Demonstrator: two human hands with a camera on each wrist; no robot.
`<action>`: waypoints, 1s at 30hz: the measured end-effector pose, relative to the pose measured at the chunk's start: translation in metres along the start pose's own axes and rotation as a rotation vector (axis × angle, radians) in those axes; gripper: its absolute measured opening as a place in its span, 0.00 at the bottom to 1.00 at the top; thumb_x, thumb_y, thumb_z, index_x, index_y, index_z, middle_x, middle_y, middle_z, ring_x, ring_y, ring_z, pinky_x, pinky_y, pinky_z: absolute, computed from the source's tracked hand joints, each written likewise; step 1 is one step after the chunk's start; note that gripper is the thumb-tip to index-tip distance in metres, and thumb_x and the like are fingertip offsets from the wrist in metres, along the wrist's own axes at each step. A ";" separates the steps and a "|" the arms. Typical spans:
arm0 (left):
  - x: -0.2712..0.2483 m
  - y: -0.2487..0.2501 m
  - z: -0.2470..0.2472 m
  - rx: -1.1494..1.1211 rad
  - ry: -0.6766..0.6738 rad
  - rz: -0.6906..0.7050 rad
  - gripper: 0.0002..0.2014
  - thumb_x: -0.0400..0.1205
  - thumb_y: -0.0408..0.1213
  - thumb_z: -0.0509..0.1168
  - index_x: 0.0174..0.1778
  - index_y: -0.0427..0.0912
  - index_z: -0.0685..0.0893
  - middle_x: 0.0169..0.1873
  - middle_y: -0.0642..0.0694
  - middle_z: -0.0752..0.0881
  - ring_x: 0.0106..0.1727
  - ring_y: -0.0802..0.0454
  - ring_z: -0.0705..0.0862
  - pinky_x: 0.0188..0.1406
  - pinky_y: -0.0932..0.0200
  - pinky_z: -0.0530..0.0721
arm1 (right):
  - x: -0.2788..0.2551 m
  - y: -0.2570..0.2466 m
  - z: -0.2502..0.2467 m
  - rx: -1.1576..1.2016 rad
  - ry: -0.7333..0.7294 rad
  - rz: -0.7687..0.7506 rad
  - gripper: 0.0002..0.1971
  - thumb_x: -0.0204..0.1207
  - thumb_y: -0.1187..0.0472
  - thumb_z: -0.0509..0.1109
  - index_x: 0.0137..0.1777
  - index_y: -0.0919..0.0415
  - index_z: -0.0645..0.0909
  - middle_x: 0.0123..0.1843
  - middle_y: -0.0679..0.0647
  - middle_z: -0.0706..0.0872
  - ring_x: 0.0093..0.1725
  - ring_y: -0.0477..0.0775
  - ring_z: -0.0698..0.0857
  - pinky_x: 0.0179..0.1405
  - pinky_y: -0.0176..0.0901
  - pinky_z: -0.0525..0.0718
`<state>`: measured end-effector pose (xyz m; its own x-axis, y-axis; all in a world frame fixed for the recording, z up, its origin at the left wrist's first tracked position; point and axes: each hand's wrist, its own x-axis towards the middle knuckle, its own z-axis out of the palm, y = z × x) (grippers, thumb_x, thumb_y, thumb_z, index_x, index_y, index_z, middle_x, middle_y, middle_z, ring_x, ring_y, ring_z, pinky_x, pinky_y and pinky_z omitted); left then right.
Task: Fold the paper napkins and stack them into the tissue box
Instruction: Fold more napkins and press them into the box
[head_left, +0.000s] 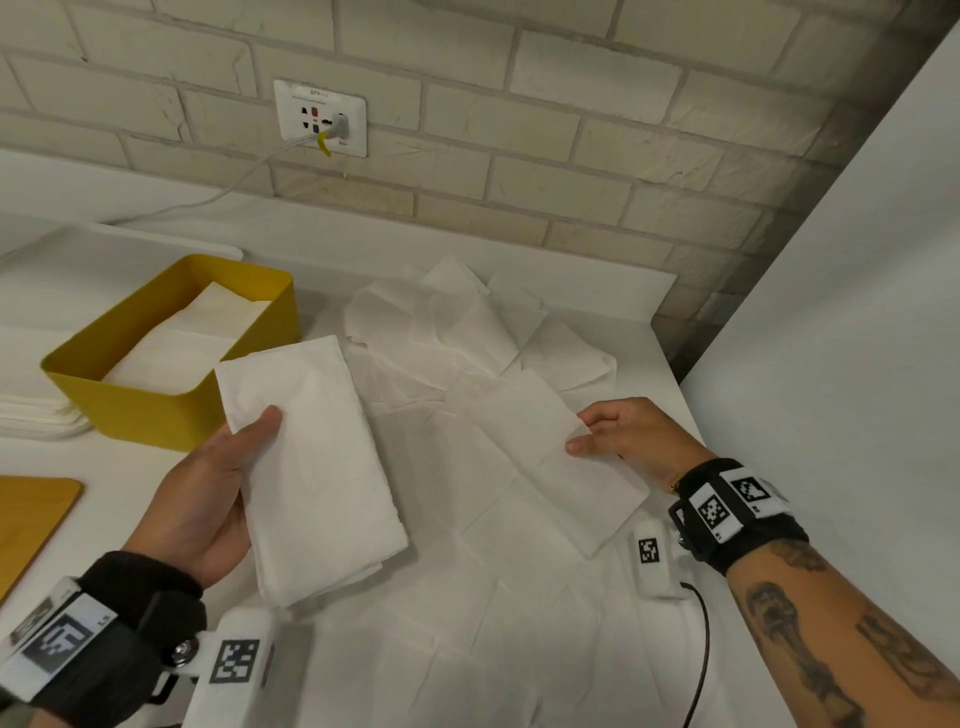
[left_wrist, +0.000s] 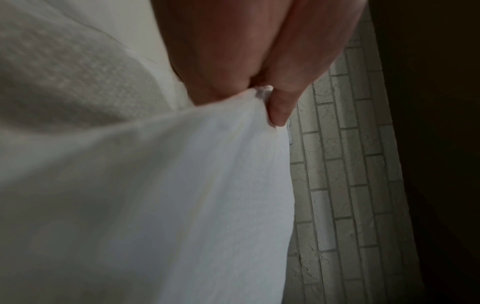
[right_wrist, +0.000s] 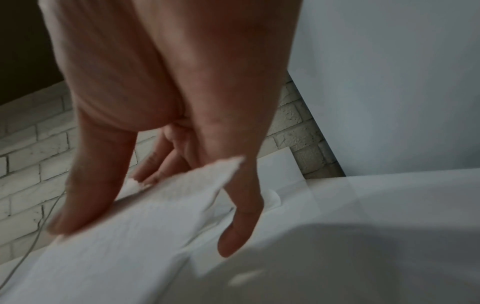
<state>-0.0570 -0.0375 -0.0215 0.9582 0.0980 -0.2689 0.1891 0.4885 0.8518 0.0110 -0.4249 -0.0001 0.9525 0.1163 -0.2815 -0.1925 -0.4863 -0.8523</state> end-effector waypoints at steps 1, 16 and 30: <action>0.000 0.001 0.002 0.006 -0.008 0.002 0.19 0.88 0.43 0.64 0.75 0.51 0.82 0.63 0.48 0.91 0.59 0.48 0.92 0.48 0.50 0.94 | -0.002 -0.004 -0.003 0.007 -0.010 -0.003 0.11 0.70 0.69 0.83 0.51 0.63 0.91 0.51 0.59 0.95 0.54 0.59 0.93 0.63 0.48 0.87; -0.002 0.025 0.030 0.094 -0.113 0.092 0.16 0.88 0.43 0.63 0.71 0.50 0.84 0.61 0.48 0.92 0.60 0.47 0.92 0.52 0.50 0.92 | -0.042 -0.088 -0.036 -0.103 0.121 -0.253 0.38 0.64 0.66 0.84 0.73 0.46 0.72 0.47 0.68 0.92 0.51 0.64 0.92 0.60 0.51 0.87; -0.008 0.039 0.090 0.342 -0.263 0.228 0.11 0.89 0.39 0.63 0.61 0.43 0.88 0.55 0.45 0.94 0.56 0.45 0.92 0.53 0.53 0.92 | -0.111 -0.194 0.007 -0.153 -0.144 -0.528 0.31 0.66 0.63 0.81 0.71 0.48 0.80 0.44 0.63 0.93 0.51 0.60 0.93 0.61 0.46 0.89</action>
<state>-0.0384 -0.0977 0.0542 0.9969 -0.0742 0.0266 -0.0142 0.1626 0.9866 -0.0591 -0.3376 0.1938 0.8666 0.4891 0.0990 0.3475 -0.4492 -0.8231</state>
